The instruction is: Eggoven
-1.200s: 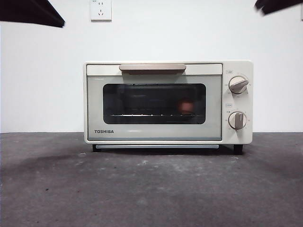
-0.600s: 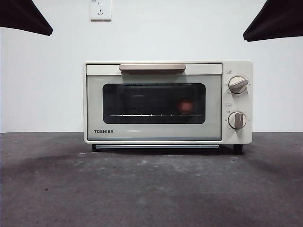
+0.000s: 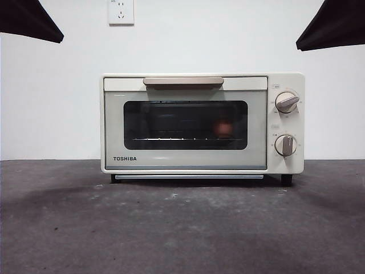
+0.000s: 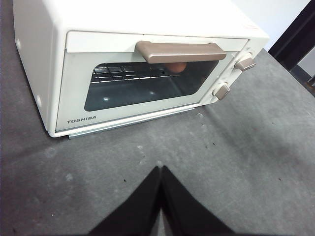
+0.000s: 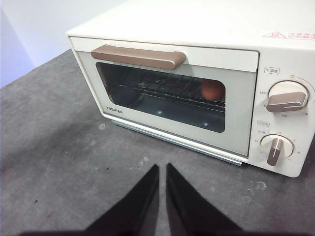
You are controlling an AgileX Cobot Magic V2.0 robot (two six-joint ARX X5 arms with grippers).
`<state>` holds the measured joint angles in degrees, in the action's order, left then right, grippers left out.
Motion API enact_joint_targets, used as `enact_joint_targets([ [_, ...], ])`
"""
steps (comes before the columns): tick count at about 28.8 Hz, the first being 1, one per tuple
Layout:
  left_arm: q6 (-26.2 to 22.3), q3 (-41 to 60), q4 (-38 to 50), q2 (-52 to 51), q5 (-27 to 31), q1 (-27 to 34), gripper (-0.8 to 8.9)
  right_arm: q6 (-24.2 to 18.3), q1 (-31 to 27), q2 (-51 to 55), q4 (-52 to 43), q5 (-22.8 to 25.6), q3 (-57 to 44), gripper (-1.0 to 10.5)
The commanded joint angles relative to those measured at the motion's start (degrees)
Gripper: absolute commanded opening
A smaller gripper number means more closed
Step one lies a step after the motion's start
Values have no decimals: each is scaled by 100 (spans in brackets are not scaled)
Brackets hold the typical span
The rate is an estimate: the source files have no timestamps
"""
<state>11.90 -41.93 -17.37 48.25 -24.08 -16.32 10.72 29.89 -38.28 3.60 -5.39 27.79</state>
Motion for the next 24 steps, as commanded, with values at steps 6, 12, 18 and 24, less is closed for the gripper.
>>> enact_joint_targets([
  [6,-350,-81,61,24,11,-31,7,-31,31,-15,-63,13,28,3],
  [12,-1582,48,345,-466,39,428,7,-31,31,-15,-63,9,28,3],
  [18,-1853,1032,1394,-1517,280,1283,7,-31,31,-15,-63,15,28,3],
  [24,-1777,2402,2275,-2728,1207,1615,7,-31,31,-15,-61,17,28,4],
])
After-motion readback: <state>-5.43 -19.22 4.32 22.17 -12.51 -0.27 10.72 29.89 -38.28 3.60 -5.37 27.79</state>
